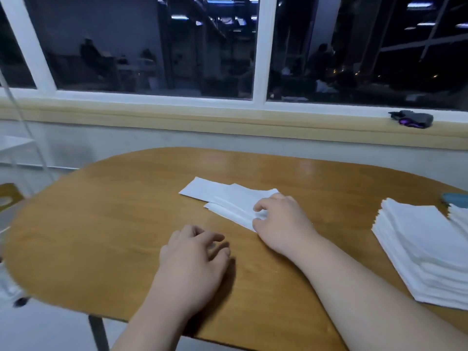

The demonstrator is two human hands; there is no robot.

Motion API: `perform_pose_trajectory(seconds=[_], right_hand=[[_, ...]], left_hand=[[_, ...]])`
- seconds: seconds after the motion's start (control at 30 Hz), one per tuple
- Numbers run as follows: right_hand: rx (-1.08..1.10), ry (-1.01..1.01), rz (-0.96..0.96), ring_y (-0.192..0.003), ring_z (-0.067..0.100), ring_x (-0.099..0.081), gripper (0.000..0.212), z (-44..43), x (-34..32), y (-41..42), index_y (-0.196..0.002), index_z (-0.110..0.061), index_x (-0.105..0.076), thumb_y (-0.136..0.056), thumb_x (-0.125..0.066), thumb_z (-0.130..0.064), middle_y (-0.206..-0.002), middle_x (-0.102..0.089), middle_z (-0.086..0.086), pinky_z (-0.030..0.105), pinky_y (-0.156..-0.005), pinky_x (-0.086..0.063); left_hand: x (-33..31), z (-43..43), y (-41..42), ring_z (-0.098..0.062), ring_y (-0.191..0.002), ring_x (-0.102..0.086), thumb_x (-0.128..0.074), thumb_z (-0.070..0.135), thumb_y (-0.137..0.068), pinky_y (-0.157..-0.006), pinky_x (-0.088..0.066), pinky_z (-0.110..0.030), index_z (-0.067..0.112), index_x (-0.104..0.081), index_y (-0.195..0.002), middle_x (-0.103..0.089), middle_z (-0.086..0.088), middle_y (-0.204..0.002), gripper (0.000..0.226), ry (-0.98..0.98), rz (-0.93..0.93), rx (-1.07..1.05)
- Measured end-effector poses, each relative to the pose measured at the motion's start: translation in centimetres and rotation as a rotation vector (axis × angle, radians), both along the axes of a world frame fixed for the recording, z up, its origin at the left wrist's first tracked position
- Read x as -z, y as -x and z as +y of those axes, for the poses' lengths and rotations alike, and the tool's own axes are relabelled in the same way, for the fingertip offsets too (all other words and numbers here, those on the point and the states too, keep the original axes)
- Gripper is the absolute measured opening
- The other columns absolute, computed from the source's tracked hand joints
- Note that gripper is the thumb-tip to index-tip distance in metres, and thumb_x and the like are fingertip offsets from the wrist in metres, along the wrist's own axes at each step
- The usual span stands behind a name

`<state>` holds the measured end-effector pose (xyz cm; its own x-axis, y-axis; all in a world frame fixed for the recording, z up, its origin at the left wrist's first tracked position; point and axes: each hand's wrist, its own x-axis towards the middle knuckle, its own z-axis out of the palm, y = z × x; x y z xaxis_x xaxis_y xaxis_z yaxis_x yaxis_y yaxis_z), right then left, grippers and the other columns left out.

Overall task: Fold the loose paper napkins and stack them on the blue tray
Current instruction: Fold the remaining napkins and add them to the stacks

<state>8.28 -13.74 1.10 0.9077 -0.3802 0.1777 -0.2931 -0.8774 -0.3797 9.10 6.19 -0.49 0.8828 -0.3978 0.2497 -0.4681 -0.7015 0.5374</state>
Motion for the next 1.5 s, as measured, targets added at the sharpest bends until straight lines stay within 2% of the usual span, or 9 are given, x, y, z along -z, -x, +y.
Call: perform_pose_trajectory(seconds=[0.13,0.2,0.3,0.53,0.87,1.1,1.27,1.4,1.5], right_hand=[[0.048,0.036,-0.005,-0.117,0.018,-0.046,0.027,-0.8,1.1,-0.7,-0.115,-0.029,-0.067,-0.091,-0.054,-0.032,-0.118,-0.057,-0.008,0.03,-0.095,-0.041],[0.056,0.048,-0.037,-0.109,0.017,-0.049,0.018,-1.0,1.5,-0.8,-0.1,-0.029,-0.07,-0.092,-0.054,-0.029,-0.107,-0.058,-0.01,0.03,-0.089,-0.042],[0.059,0.13,-0.061,-0.096,0.018,-0.051,0.02,-1.0,1.6,-0.9,-0.082,-0.027,-0.067,-0.093,-0.051,-0.023,-0.092,-0.058,-0.01,0.031,-0.08,-0.044],[0.035,0.16,-0.078,-0.097,0.015,-0.05,0.015,-0.8,1.6,-0.6,-0.09,-0.028,-0.067,-0.093,-0.053,-0.032,-0.098,-0.059,-0.014,0.033,-0.087,-0.046],[0.046,0.295,-0.046,-0.089,0.021,-0.051,0.023,-0.6,1.6,-0.7,-0.081,-0.023,-0.059,-0.097,-0.043,-0.022,-0.091,-0.057,-0.006,0.04,-0.081,-0.048],[0.011,0.292,-0.024,-0.094,0.019,-0.05,0.024,-0.8,1.4,-0.4,-0.086,-0.028,-0.07,-0.095,-0.048,-0.026,-0.098,-0.062,-0.01,0.037,-0.087,-0.044],[0.017,0.331,-0.053,-0.089,0.02,-0.05,0.023,-0.8,1.5,-0.6,-0.086,-0.023,-0.06,-0.099,-0.042,-0.021,-0.092,-0.059,-0.006,0.04,-0.086,-0.046],[0.001,0.262,-0.168,-0.087,0.022,-0.05,0.015,-0.9,1.1,0.1,-0.088,-0.021,-0.05,-0.1,-0.041,-0.018,-0.086,-0.056,-0.007,0.039,-0.08,-0.043],[-0.112,0.23,-0.208,-0.09,0.019,-0.05,0.01,-0.6,0.5,1.5,-0.093,-0.022,-0.049,-0.101,-0.043,-0.021,-0.088,-0.058,-0.008,0.038,-0.079,-0.043]], left_hand=[[0.4,-0.3,-0.3,0.0,-0.109,-0.035,-0.049,0.053,-0.092,-0.095,-0.033,-0.028,0.044,-0.063,-0.115,-0.045,0.021,-0.106,0.029,0.03,-0.021,0.033],[0.7,-0.3,-0.4,0.0,-0.109,-0.038,-0.048,0.053,-0.092,-0.097,-0.035,-0.03,0.043,-0.063,-0.115,-0.047,0.021,-0.107,0.03,0.036,-0.021,0.041],[0.8,-0.1,-0.3,0.0,-0.108,-0.038,-0.048,0.053,-0.092,-0.1,-0.036,-0.031,0.043,-0.064,-0.113,-0.049,0.021,-0.106,0.028,0.057,-0.008,0.059],[0.6,0.1,-0.2,0.0,-0.107,-0.041,-0.052,0.051,-0.09,-0.101,-0.036,-0.032,0.041,-0.067,-0.109,-0.05,0.02,-0.102,0.026,0.127,0.022,0.053],[0.7,0.0,-0.4,-0.002,-0.108,-0.043,-0.051,0.052,-0.09,-0.097,-0.033,-0.03,0.041,-0.066,-0.108,-0.051,0.02,-0.102,0.026,0.097,0.018,0.059],[0.8,-0.1,-0.6,-0.002,-0.108,-0.044,-0.052,0.052,-0.09,-0.098,-0.035,-0.032,0.04,-0.067,-0.106,-0.053,0.02,-0.102,0.025,0.088,0.016,0.063],[0.9,-0.1,-0.7,-0.003,-0.108,-0.044,-0.052,0.052,-0.09,-0.099,-0.036,-0.033,0.041,-0.067,-0.106,-0.053,0.02,-0.101,0.025,0.093,0.015,0.068],[0.9,0.0,-0.8,-0.003,-0.109,-0.045,-0.057,0.048,-0.089,-0.101,-0.039,-0.035,0.04,-0.066,-0.113,-0.051,0.02,-0.104,0.028,0.173,0.04,0.064],[0.9,0.1,-0.9,-0.004,-0.115,-0.042,-0.06,0.044,-0.087,-0.103,-0.039,-0.032,0.041,-0.056,-0.129,-0.045,0.022,-0.115,0.042,0.28,0.065,0.06]])
